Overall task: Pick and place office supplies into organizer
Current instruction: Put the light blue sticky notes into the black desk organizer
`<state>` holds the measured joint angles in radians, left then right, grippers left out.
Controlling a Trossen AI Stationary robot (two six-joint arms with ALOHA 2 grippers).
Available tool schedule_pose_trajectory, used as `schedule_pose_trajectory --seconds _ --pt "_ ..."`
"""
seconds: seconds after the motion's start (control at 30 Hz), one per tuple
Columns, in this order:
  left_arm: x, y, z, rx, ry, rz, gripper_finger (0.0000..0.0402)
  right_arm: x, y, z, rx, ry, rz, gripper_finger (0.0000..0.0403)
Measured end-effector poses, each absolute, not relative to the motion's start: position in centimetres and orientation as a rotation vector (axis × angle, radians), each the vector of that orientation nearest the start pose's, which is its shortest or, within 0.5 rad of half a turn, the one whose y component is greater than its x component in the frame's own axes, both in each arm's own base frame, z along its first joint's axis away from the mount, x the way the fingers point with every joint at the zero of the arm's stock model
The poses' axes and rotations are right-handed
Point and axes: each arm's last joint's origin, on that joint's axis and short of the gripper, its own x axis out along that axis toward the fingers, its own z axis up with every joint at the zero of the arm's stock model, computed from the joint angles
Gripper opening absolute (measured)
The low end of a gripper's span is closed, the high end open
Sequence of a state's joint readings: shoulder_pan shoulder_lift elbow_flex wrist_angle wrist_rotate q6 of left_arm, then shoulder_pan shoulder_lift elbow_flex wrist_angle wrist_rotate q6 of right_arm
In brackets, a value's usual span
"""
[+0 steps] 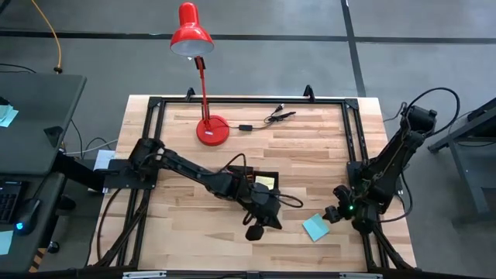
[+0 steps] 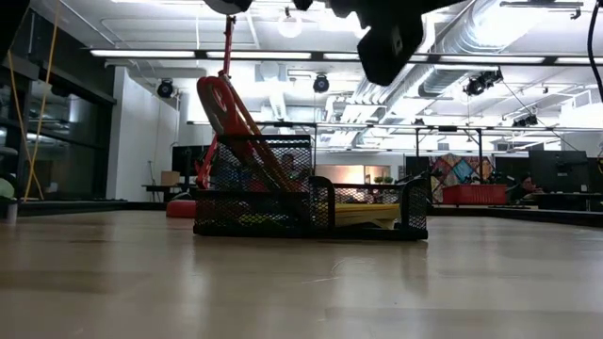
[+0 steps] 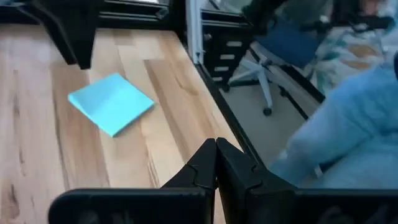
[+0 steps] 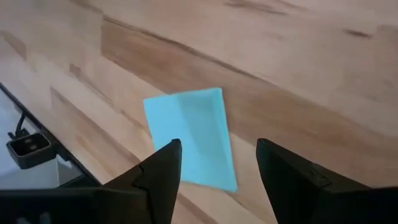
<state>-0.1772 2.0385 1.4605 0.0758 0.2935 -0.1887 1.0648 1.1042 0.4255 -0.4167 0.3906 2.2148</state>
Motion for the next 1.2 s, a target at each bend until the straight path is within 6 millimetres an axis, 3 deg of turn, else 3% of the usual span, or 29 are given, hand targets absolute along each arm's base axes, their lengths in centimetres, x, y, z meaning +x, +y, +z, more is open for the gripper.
schedule_pose_trajectory --seconds 0.3,0.47,0.6,0.73,0.93,1.2 --pt "45.7 -9.0 17.3 -0.268 0.666 -0.369 0.0001 9.9 15.3 14.1 1.239 0.936 -0.475 0.0201" --pt "45.5 -11.2 16.3 -0.288 0.699 -0.372 0.0 10.0 15.4 13.7 1.224 0.935 -0.485 0.0201" --pt "45.9 -13.0 14.2 -0.264 0.752 -0.362 0.0 10.1 15.4 13.6 1.227 0.923 -0.5 0.0201" --pt "47.2 -14.0 14.2 -0.241 0.771 -0.314 0.0 10.3 15.4 13.6 1.236 0.911 -0.5 0.0201" --pt "50.7 -14.9 13.5 -0.137 0.768 -0.33 0.0 10.4 15.6 13.6 1.237 0.94 -0.478 0.0201" --pt "54.0 -13.8 13.1 -0.101 0.792 -0.341 0.0 10.4 16.2 13.7 1.248 1.045 -0.409 0.0201"
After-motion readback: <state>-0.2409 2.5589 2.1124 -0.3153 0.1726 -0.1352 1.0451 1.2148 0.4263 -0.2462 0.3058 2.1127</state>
